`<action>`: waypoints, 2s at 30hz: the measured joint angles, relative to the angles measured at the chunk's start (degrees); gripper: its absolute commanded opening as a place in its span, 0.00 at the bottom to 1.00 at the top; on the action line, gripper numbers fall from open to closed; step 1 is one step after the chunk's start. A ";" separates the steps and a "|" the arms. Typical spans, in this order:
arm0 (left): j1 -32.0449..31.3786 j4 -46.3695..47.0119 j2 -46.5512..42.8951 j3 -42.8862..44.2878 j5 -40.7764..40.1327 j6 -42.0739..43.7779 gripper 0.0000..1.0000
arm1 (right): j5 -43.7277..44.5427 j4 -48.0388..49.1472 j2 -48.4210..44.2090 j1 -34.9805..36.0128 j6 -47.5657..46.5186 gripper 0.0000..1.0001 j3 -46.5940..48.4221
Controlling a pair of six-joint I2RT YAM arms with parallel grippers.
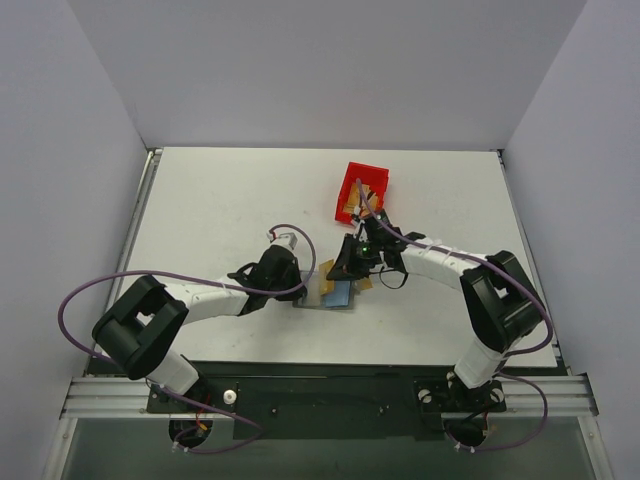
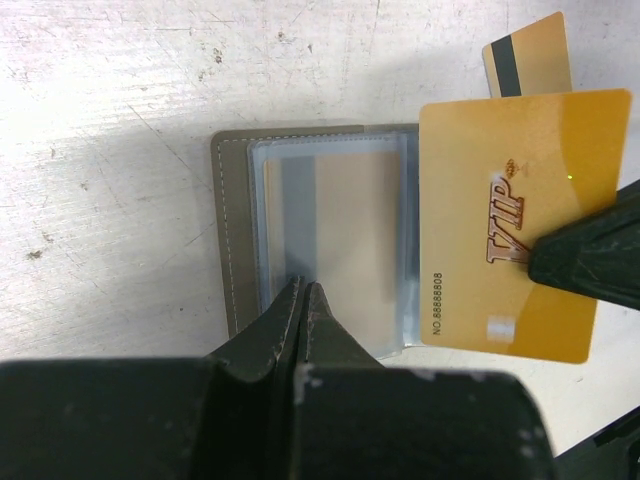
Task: Put the credit cards into the card holder
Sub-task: Insert the credit card into the card holder.
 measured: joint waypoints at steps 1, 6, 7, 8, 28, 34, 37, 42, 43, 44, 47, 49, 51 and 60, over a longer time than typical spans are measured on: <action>0.00 0.15 0.00 -0.09 0.00 -0.07 0.00 | 0.15 -0.02 -0.15 -0.20 -0.02 0.00 -0.57; 0.00 0.22 0.00 -0.09 0.00 -0.31 0.00 | 1.20 -0.48 -0.17 -0.70 -0.02 0.00 -2.95; 0.00 0.22 -0.02 -0.09 0.00 -0.31 0.00 | 1.44 -0.48 -0.17 -0.70 -0.02 0.00 -3.23; 0.00 0.22 0.00 -0.09 -0.02 -0.35 0.00 | 1.64 -0.48 -0.17 -0.70 -0.02 0.00 -3.54; 0.00 0.11 -0.15 -0.17 -0.33 -0.61 0.00 | -0.48 10.38 0.52 -0.85 1.49 0.00 -10.43; 0.00 -0.07 -0.22 -0.17 -0.76 -0.66 0.00 | -0.90 14.08 0.52 -0.85 1.75 0.00 -12.04; 0.02 -0.13 -0.24 -0.17 -0.94 -0.70 0.00 | -0.90 15.10 0.52 -0.85 1.66 0.00 -12.55; 0.07 -0.24 -0.31 -0.17 -1.14 -0.72 0.00 | -0.83 17.05 0.50 -0.83 1.49 0.00 -13.62; 0.09 -0.26 -0.31 -0.17 -1.16 -0.72 0.00 | -0.79 17.44 0.42 -0.83 1.44 0.00 -13.88; 0.11 -0.26 -0.31 -0.17 -1.14 -0.74 0.00 | -0.68 17.64 0.37 -0.83 1.36 0.00 -14.05; 0.11 -0.26 -0.31 -0.17 -1.14 -0.81 0.00 | -0.39 17.81 -0.02 -0.72 1.29 0.00 -14.27; 0.11 -0.26 -0.31 -0.17 -1.14 -0.87 0.00 | -0.15 17.86 -0.22 -0.66 1.25 0.00 -14.43; 0.13 -0.26 -0.31 -0.17 -1.14 -0.90 0.00 | 0.04 17.88 -0.46 -0.57 1.20 0.00 -14.56; 0.15 -0.26 -0.31 -0.17 -1.14 -0.94 0.00 | 1.64 17.35 -3.41 -0.33 0.02 0.00 -15.02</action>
